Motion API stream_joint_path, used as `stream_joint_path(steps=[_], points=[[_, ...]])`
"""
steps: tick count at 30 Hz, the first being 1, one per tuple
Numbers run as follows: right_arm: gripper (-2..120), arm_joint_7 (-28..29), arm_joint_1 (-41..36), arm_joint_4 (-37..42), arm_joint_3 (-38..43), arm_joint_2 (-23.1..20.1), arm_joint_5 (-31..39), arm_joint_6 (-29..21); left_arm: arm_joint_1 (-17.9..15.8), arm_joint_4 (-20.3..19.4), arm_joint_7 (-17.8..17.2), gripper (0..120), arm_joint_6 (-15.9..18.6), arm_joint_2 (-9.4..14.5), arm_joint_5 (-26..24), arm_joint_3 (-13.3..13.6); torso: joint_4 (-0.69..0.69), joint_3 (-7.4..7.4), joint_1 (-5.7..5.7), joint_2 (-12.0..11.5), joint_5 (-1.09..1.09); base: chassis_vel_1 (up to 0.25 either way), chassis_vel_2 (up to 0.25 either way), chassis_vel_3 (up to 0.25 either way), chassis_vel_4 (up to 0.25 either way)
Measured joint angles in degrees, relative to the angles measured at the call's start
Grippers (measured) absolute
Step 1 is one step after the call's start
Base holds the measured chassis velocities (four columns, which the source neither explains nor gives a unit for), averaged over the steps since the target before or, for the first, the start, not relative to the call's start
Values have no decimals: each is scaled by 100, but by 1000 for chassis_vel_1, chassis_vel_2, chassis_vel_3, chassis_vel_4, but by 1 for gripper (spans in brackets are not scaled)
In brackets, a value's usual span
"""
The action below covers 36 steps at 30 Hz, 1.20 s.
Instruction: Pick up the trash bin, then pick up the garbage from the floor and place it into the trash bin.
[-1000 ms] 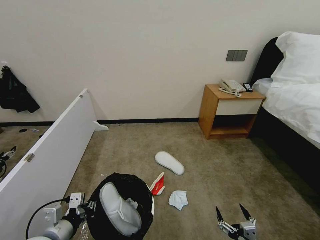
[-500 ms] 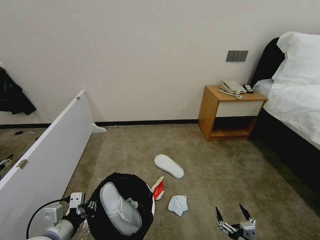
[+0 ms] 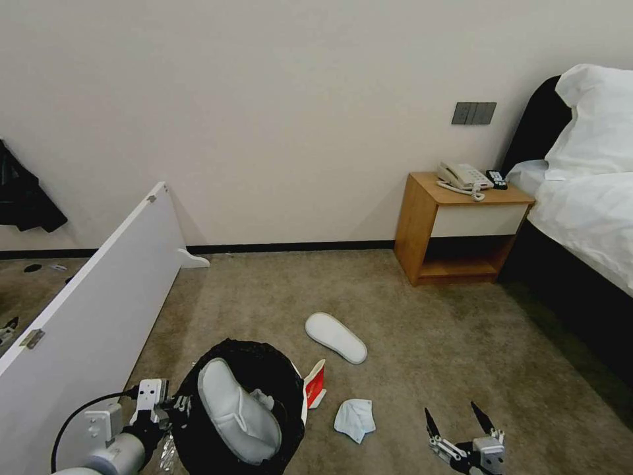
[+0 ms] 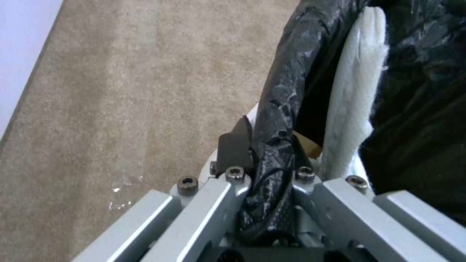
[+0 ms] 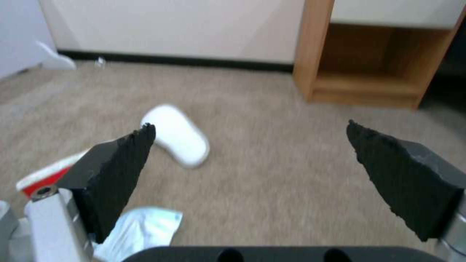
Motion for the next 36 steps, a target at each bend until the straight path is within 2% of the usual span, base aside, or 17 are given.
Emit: stream_joint_path(steps=[1,4,5,7,8,10,11,14,15,18,21,22,25,31,36], points=[[100,0,0,0,0,0,0,0,0,0,0,3,0,0,0,0,0,0,0,0,0,0,0,0,0],[100,34,106,186,-81,-304,625,-1143,44,-50,-5,3,6,-8,3,-27,-1,0,-1,0,0,0,0,0,0],[100,34,106,186,-81,-304,625,-1143,44,-50,-5,3,6,-8,3,-27,-1,0,-1,0,0,0,0,0,0],[100,-25,306,153,-145,-558,1095,-1654,77,-89,-17,3,13,-20,15,-66,-1,0,0,0,0,0,0,0,0],[100,-25,306,153,-145,-558,1095,-1654,77,-89,-17,3,13,-20,15,-66,-1,0,0,0,0,0,0,0,0],[100,62,672,-110,-352,-969,1787,-2011,138,-138,-19,3,15,-73,47,-104,0,0,0,0,1,0,0,0,0],[100,62,672,-110,-352,-969,1787,-2011,138,-138,-19,3,15,-73,47,-104,0,0,0,0,1,0,0,0,0],[100,87,1159,-530,-758,-1624,2138,-2186,213,-187,-23,3,19,-151,110,-128,0,0,0,0,-2,0,0,0,0],[100,87,1159,-530,-758,-1624,2138,-2186,213,-187,-23,3,19,-151,110,-128,0,0,0,0,-2,0,0,0,0],[100,105,1757,-1168,-1318,-2044,2332,-2299,318,-267,-29,3,23,-195,159,-200,1,0,0,0,0,0,0,0,0],[100,102,2110,-1578,-1621,-2130,2398,-2367,376,-320,-31,3,29,-202,167,-268,1,0,0,0,0,0,0,0,0],[100,33,2632,-2184,-2110,-2160,2555,-2474,483,-404,-33,3,33,-209,166,-410,-1,0,0,0,1,0,0,0,0],[100,-135,2982,-2581,-2462,-2136,2580,-2482,536,-442,-34,3,36,-259,158,-501,0,0,0,0,0,0,0,0,0],[100,-432,3663,-3184,-3077,-1963,2326,-2395,613,-493,-35,3,36,-375,169,-584,1,0,0,0,-1,0,0,0,0],[100,-426,4032,-3497,-3494,-1816,2181,-2482,707,-540,-30,3,36,-416,184,-652,-1,0,0,0,-2,0,0,0,0]])
